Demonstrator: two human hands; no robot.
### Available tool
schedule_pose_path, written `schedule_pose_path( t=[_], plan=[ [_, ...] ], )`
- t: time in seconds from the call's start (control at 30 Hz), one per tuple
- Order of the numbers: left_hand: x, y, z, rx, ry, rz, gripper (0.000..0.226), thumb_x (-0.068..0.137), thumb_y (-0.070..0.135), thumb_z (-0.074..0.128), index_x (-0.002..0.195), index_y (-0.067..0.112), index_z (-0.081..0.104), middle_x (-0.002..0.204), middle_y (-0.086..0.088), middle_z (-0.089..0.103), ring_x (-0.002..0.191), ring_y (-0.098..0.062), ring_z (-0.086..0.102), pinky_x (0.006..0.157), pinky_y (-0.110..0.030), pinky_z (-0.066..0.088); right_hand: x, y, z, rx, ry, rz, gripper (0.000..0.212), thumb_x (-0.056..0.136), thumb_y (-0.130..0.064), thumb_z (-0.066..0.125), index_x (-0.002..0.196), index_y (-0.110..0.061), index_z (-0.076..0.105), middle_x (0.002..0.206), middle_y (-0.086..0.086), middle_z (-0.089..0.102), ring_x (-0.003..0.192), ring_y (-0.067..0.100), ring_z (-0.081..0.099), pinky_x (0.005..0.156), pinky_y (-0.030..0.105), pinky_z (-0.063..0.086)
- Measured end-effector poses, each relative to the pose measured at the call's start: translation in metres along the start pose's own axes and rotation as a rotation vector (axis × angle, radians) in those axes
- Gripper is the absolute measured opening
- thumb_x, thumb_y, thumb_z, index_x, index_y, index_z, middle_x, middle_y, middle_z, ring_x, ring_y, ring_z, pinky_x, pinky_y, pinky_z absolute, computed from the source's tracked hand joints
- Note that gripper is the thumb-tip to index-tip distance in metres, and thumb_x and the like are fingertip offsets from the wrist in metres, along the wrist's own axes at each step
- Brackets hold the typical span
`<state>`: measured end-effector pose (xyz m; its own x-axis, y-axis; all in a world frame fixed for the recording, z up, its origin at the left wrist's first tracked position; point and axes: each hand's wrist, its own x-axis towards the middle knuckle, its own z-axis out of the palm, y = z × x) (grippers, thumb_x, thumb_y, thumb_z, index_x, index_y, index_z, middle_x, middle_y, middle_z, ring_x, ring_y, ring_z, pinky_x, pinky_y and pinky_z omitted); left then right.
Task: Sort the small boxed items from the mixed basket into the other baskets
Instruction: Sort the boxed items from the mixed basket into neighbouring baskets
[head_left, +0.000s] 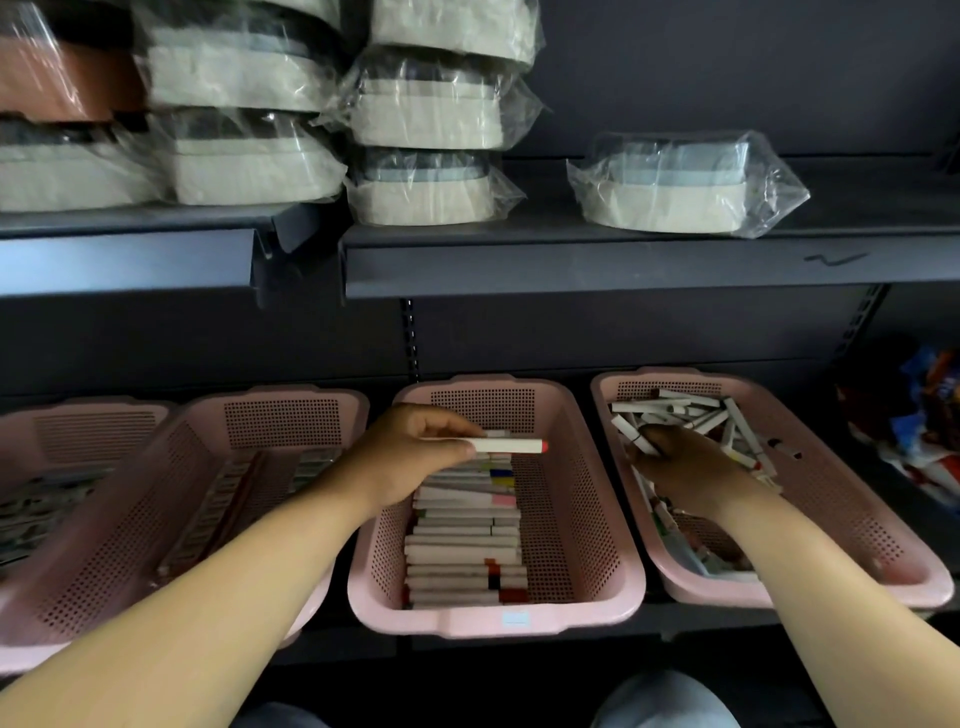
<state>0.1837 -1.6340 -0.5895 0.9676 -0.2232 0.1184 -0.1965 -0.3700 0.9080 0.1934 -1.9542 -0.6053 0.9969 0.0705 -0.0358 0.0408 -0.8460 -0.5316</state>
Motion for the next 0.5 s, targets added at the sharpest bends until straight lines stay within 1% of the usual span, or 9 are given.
schedule_pose_path(
  t=[0.07, 0.13, 0.17, 0.23, 0.27, 0.3, 0.37, 0.43, 0.5],
  plan=[
    [-0.001, 0.001, 0.001, -0.006, 0.005, 0.012, 0.035, 0.086, 0.002, 0.080, 0.079, 0.036, 0.083, 0.086, 0.004, 0.079, 0.083, -0.007, 0.071, 0.082, -0.025, 0.055, 0.000, 0.001, -0.001, 0.024, 0.004, 0.012, 0.020, 0.102, -0.032, 0.051, 0.086, -0.029, 0.061, 0.074, -0.001, 0.068, 0.065, 0.014, 0.066, 0.055, 0.027, 0.042],
    [-0.002, 0.001, 0.002, -0.020, 0.042, 0.014, 0.034, 0.082, 0.002, 0.084, 0.076, 0.036, 0.082, 0.084, 0.001, 0.079, 0.083, -0.012, 0.073, 0.084, -0.034, 0.057, 0.000, 0.002, -0.001, 0.035, 0.007, 0.019, 0.019, 0.101, -0.030, 0.051, 0.087, -0.027, 0.063, 0.074, 0.003, 0.068, 0.065, 0.017, 0.067, 0.055, 0.028, 0.044],
    [-0.003, 0.000, 0.002, -0.030, 0.062, 0.008, 0.028, 0.082, 0.006, 0.084, 0.077, 0.034, 0.082, 0.086, -0.003, 0.079, 0.086, -0.018, 0.074, 0.088, -0.039, 0.057, -0.001, 0.002, -0.001, 0.037, 0.005, 0.023, 0.019, 0.101, -0.028, 0.051, 0.087, -0.025, 0.063, 0.074, 0.004, 0.068, 0.065, 0.019, 0.067, 0.055, 0.028, 0.044],
    [-0.004, 0.000, 0.003, -0.015, 0.075, -0.001, 0.013, 0.086, 0.015, 0.082, 0.082, 0.027, 0.083, 0.090, -0.007, 0.079, 0.092, -0.026, 0.075, 0.094, -0.044, 0.056, -0.002, 0.002, -0.002, 0.033, -0.001, 0.035, 0.019, 0.101, -0.026, 0.050, 0.088, -0.023, 0.064, 0.075, 0.006, 0.068, 0.065, 0.020, 0.066, 0.055, 0.028, 0.043],
    [-0.005, -0.001, 0.004, 0.062, 0.046, 0.000, 0.006, 0.090, 0.022, 0.080, 0.085, 0.024, 0.082, 0.091, -0.007, 0.079, 0.093, -0.026, 0.074, 0.093, -0.045, 0.057, -0.003, 0.001, -0.002, 0.033, -0.004, 0.040, 0.019, 0.101, -0.026, 0.050, 0.089, -0.023, 0.064, 0.076, 0.006, 0.068, 0.065, 0.019, 0.066, 0.055, 0.028, 0.043],
    [-0.005, -0.001, 0.006, 0.201, -0.010, 0.011, 0.009, 0.093, 0.029, 0.078, 0.088, 0.022, 0.081, 0.090, -0.007, 0.078, 0.090, -0.025, 0.073, 0.090, -0.044, 0.057, -0.004, 0.001, -0.002, 0.028, -0.005, 0.040, 0.019, 0.102, -0.027, 0.050, 0.090, -0.023, 0.064, 0.076, 0.005, 0.068, 0.066, 0.019, 0.066, 0.055, 0.028, 0.043],
    [-0.008, -0.003, 0.013, 0.563, -0.200, 0.014, 0.020, 0.094, 0.040, 0.074, 0.087, 0.021, 0.075, 0.086, -0.002, 0.072, 0.083, -0.021, 0.069, 0.082, -0.039, 0.056, -0.006, -0.001, -0.001, 0.007, -0.006, 0.033, 0.019, 0.103, -0.027, 0.049, 0.090, -0.023, 0.064, 0.077, 0.004, 0.067, 0.068, 0.018, 0.065, 0.056, 0.028, 0.042],
    [-0.015, -0.002, 0.022, 0.853, -0.375, 0.005, 0.024, 0.094, 0.044, 0.071, 0.084, 0.023, 0.069, 0.085, 0.003, 0.066, 0.080, -0.018, 0.064, 0.077, -0.035, 0.054, -0.007, -0.002, -0.001, 0.001, -0.012, 0.030, 0.018, 0.103, -0.027, 0.050, 0.091, -0.024, 0.063, 0.078, 0.003, 0.066, 0.069, 0.016, 0.064, 0.057, 0.029, 0.040],
    [-0.020, -0.006, 0.032, 0.980, -0.495, 0.013, 0.025, 0.094, 0.043, 0.069, 0.078, 0.024, 0.064, 0.085, 0.006, 0.063, 0.080, -0.017, 0.061, 0.073, -0.031, 0.052, -0.007, -0.001, -0.001, 0.005, -0.010, 0.030, 0.019, 0.103, -0.028, 0.050, 0.090, -0.024, 0.063, 0.077, 0.002, 0.066, 0.069, 0.016, 0.064, 0.057, 0.029, 0.039]
  ],
)
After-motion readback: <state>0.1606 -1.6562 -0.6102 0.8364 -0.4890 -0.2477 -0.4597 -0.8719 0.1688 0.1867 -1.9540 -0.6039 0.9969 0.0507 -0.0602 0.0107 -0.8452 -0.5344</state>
